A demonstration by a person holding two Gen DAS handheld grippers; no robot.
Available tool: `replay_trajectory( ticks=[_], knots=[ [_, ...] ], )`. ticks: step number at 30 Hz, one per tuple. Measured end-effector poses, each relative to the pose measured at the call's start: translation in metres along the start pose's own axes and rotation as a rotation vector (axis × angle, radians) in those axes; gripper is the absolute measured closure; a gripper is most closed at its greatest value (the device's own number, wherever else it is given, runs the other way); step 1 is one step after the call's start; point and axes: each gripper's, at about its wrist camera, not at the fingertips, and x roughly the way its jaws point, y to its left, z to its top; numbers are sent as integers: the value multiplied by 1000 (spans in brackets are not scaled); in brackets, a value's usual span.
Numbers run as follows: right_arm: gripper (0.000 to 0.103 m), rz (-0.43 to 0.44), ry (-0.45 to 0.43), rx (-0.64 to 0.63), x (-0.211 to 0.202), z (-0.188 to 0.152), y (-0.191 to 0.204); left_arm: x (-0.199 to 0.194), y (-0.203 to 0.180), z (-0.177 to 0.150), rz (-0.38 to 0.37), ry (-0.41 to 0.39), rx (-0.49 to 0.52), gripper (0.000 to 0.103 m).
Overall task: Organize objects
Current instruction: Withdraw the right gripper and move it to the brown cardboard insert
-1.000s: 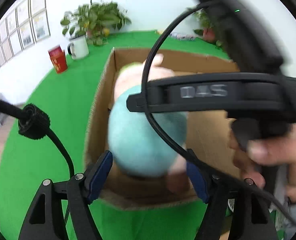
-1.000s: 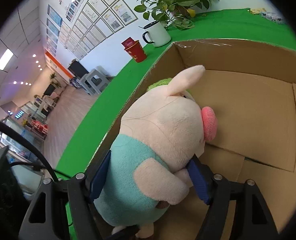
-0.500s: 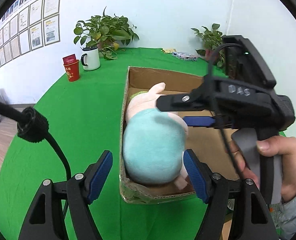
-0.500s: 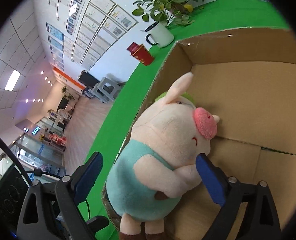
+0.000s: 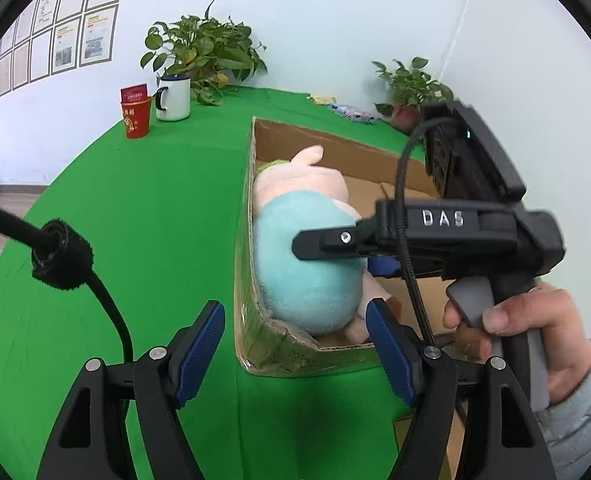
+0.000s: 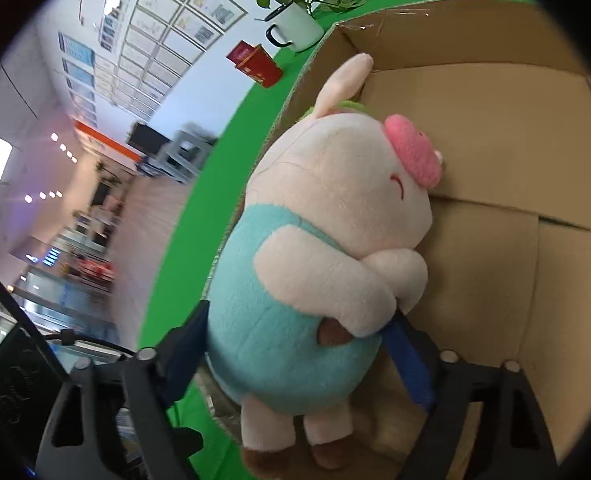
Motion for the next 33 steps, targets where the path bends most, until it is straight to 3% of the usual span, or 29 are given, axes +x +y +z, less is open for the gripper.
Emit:
replay_trajectory(
  ticks=[3, 6, 9, 10, 12, 15, 18, 19, 23, 29, 33],
  knots=[
    [24, 56, 14, 19, 0, -3, -7, -17, -3, -3, -14, -20, -11, 32],
    [17, 91, 36, 63, 2, -2, -16, -32, -12, -9, -3, -27, -22, 32],
    [6, 29, 22, 80, -9, -8, -14, -52, -23, -16, 32, -50, -2, 31],
    [0, -10, 19, 62, -17, -13, -10, -60, -27, -18, 40, -64, 6, 30],
    [0, -83, -15, -6, -39, -29, 2, -76, -35, -23, 65, -83, 24, 22],
    [0, -229, -144, -86, -82, -67, 15, -100, -50, -35, 109, -114, 65, 13],
    [1, -553, -398, -154, -136, -124, 35, -118, -67, -51, 144, -132, 120, 9],
    [1, -588, -440, -188, -145, -138, 43, -121, -72, -56, 148, -132, 132, 9],
    [1, -604, -513, -216, -168, -182, 53, -134, -99, -80, 190, -114, 154, 9],
    [1, -583, -535, -224, -177, -216, 53, -153, -113, -105, 80, -98, 139, 9],
    [1, -604, -529, -243, -174, -231, 57, -160, -107, -118, 54, -68, 109, 9]
  ],
)
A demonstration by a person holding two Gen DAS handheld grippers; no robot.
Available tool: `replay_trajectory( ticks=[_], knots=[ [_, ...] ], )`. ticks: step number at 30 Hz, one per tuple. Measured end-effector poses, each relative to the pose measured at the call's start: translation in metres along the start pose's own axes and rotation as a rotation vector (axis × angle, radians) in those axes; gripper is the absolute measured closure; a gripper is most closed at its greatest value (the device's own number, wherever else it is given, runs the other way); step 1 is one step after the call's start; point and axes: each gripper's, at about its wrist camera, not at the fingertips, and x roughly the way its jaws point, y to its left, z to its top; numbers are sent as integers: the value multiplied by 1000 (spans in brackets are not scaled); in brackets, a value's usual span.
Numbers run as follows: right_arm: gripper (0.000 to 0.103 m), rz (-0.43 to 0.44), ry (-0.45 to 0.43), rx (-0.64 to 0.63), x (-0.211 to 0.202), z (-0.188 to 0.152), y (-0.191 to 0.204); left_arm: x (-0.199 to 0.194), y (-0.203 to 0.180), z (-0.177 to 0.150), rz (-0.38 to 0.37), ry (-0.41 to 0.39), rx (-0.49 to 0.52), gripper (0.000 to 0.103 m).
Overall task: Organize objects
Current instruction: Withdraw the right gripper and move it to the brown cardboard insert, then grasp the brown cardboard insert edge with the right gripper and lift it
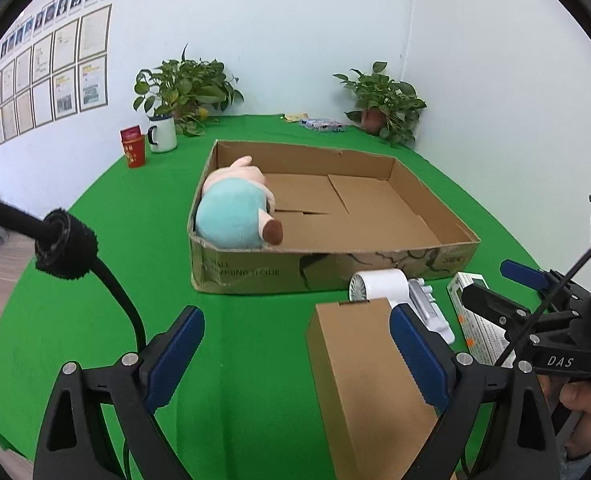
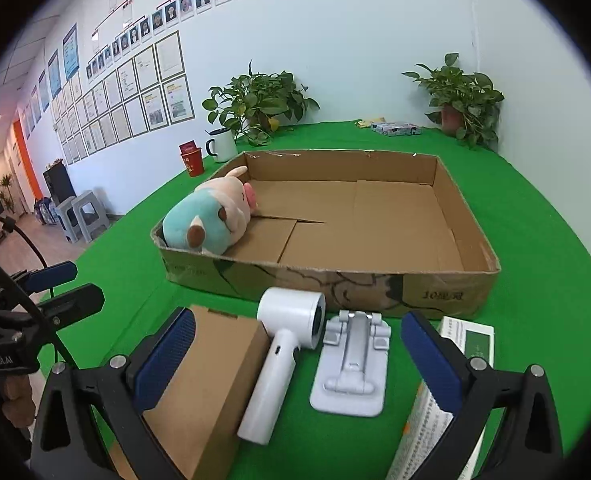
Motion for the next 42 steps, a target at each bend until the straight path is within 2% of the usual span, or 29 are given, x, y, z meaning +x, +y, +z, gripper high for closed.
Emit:
replay_trajectory(
  ticks=[4, 7, 11, 13, 15, 18, 21, 23, 25, 27, 29, 31, 33, 37, 42],
  knots=[
    [1, 3, -11, -24, -18, -11, 5, -16, 6, -7, -21, 7, -34, 9],
    [1, 4, -38, -88, -35, -13, 20, -26, 9, -11, -34, 34, -53, 9],
    [1, 143, -82, -164, -67, -20, 49, -34, 17, -18, -63, 85, -75, 9],
    [1, 191, -46, -193, -73, -34, 62, -36, 23, -24, -95, 109, -110, 9],
    [1, 195, 19, -202, -69, -51, 68, -32, 28, -31, -170, 154, -152, 13],
    [1, 219, 123, -150, -59, -71, 70, -18, 27, -45, -277, 224, -191, 24],
    [1, 231, 177, -104, -54, -83, 71, 0, 20, -61, -342, 272, -213, 27],
    [1, 236, 212, -97, -51, -90, 77, 11, 15, -72, -380, 306, -215, 33],
    [1, 243, 247, -86, -49, -97, 85, 18, 9, -81, -395, 322, -205, 37],
    [1, 242, 265, -101, -46, -101, 92, 19, 4, -87, -425, 333, -199, 47],
    [1, 216, 275, -130, -41, -105, 101, 18, -1, -91, -449, 343, -186, 52],
    [1, 208, 308, -120, -34, -110, 103, 17, -4, -95, -454, 345, -176, 52],
    [1, 199, 332, -109, -28, -112, 104, 17, -4, -98, -463, 352, -177, 60],
    [1, 156, 368, -133, -19, -116, 108, 18, 0, -98, -505, 354, -236, 61],
    [1, 125, 377, -150, -13, -121, 110, 23, 3, -103, -511, 357, -255, 61]
  ],
)
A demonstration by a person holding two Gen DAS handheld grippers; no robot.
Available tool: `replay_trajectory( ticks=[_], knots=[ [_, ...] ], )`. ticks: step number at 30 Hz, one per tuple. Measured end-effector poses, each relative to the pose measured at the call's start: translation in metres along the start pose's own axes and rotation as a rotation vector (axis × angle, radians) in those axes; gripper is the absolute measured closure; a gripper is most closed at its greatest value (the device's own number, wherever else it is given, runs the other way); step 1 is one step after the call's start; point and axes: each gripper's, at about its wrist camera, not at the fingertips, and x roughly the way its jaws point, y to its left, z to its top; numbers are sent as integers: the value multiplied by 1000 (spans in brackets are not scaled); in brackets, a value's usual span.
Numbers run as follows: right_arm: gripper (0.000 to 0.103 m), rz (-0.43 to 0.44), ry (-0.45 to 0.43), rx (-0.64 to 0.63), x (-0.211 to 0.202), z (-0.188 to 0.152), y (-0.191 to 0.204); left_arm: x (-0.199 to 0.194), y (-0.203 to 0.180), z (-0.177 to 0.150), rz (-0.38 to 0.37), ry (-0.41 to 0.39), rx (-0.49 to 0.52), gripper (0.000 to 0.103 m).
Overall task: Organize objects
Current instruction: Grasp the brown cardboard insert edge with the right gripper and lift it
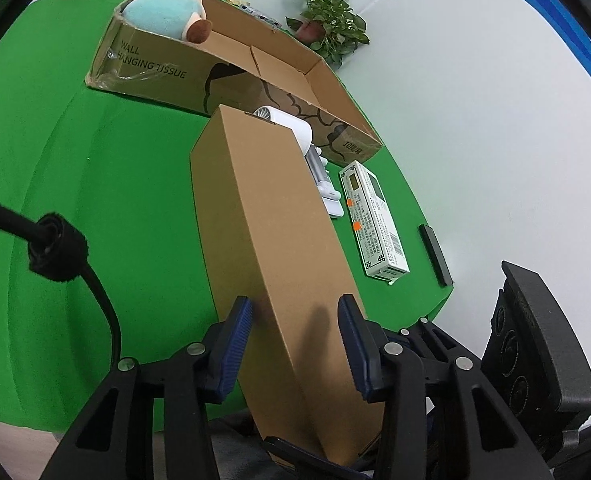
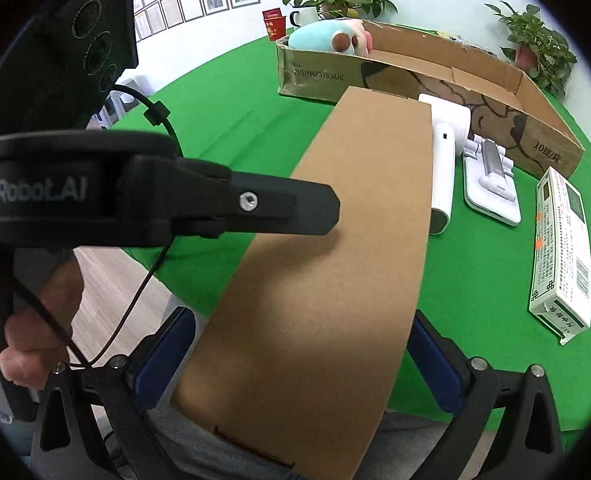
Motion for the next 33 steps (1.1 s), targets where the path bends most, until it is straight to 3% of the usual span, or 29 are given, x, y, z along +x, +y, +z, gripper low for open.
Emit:
replay_trajectory(
  ticks=[4, 7, 12, 15, 19, 22, 26, 29, 33],
  knots=[
    [6, 48, -36, 8, -4, -3, -5, 2, 7, -2, 45, -7, -1, 61],
    [12, 98, -50, 36, -6, -1, -9, -2, 25, -3, 36, -19, -68, 56],
    [14, 199, -66, 88, -5, 4, -11, -19, 54, -7, 48, -52, -151, 37],
    [14, 309, -77, 144, -2, 7, -15, -28, 64, -7, 39, -73, -180, 31],
    [14, 450, -76, 212, 4, 8, -20, -33, 74, -3, 5, -81, -220, 29],
    [14, 578, -53, 282, 12, 14, -29, -36, 70, 1, -8, -88, -217, 39],
    [14, 693, -29, 338, 20, 11, -36, -37, 47, 11, 82, -98, -157, 40],
    [13, 715, -30, 355, 22, 10, -40, -34, 35, 18, 131, -79, -138, 41],
    [12, 578, -119, 282, 2, 16, -41, -29, 21, 25, 209, -49, -105, 41]
  ],
)
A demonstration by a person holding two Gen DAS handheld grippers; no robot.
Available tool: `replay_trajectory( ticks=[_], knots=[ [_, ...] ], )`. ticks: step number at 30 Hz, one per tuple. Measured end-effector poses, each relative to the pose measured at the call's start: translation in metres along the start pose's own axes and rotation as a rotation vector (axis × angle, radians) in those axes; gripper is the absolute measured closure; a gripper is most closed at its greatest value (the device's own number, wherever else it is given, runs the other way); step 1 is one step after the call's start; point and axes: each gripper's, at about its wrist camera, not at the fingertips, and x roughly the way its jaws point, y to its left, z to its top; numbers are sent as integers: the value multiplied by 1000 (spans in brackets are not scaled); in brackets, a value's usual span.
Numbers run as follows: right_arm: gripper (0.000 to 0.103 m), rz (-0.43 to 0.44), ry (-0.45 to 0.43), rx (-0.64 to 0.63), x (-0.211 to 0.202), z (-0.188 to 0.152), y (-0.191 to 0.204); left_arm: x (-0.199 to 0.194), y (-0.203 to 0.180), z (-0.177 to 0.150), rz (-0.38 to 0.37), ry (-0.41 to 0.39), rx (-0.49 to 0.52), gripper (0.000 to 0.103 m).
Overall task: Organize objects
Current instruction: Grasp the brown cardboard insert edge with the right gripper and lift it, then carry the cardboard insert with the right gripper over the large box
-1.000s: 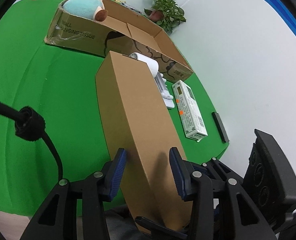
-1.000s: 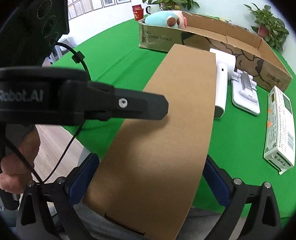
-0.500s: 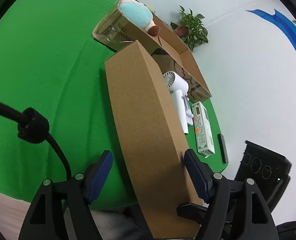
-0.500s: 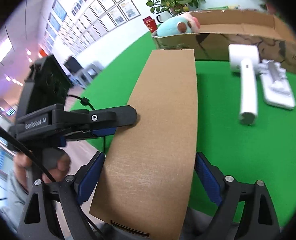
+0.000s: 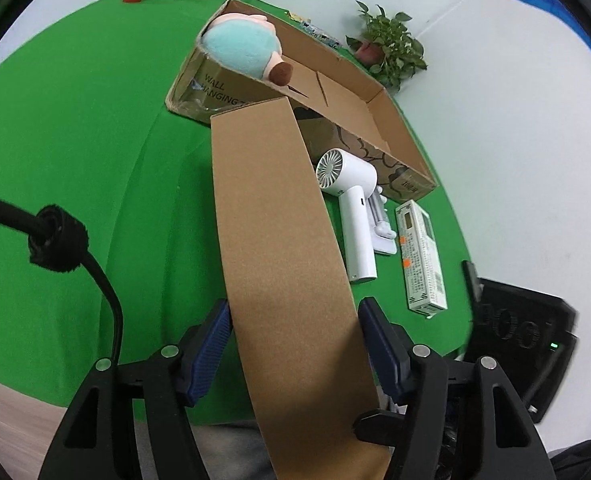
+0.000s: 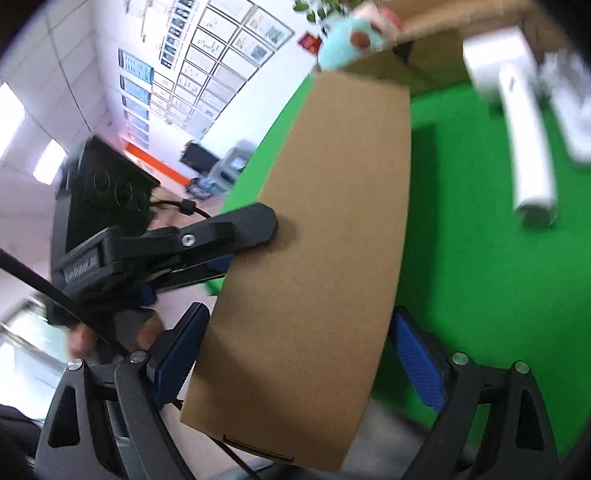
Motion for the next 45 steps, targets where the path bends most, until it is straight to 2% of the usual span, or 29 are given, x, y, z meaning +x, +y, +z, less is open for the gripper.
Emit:
replay_trajectory(
  ticks=[3, 7, 9, 12, 15, 19, 23, 24, 26, 28, 30, 31, 34, 36, 40, 45],
  knots=[
    [12, -93, -59, -58, -16, 7, 6, -4, -8, 1, -1, -6, 18, 45],
    [12, -196, -114, -143, -33, 10, 17, -2, -29, 2, -25, -1, 67, 60],
    [12, -215, -121, -162, -36, 10, 19, 6, -41, -1, -38, 22, 99, 70],
    [12, -241, -120, -178, -43, 4, 15, 14, -48, -11, -48, 46, 124, 76],
    [12, -244, -115, -155, -49, -3, 8, 22, -62, -11, -89, 55, 142, 82],
    [12, -238, -148, -115, -55, 8, 1, 37, -88, -6, -93, 62, 199, 83],
    [12, -312, -158, -119, -66, 5, -6, 40, -96, -7, -82, 61, 224, 82],
    [16, -334, -159, -118, -67, 5, -9, 35, -91, -7, -75, 48, 220, 81],
    [33, -392, -152, -104, -63, 6, -17, 28, -77, -5, -42, 26, 191, 81],
    [45, -420, -141, -84, -59, 6, -26, 23, -66, -5, -12, 9, 167, 75],
    [47, -416, -138, -76, -59, 6, -31, 15, -54, -7, 5, -7, 138, 68],
    [52, -424, -138, -85, -58, 7, -32, 13, -49, -9, 11, -12, 131, 66],
    [77, -442, -107, -107, -48, 7, -26, 11, -34, -16, 22, -20, 114, 66],
    [78, -466, -75, -118, -36, 6, -20, 8, -24, -19, 22, -23, 102, 66],
    [79, -319, 13, -141, -4, 2, 0, 0, -4, -23, 78, -67, 76, 59],
    [79, -309, -12, -172, 4, 6, 13, -9, 16, -26, 47, -56, 54, 59]
  ],
)
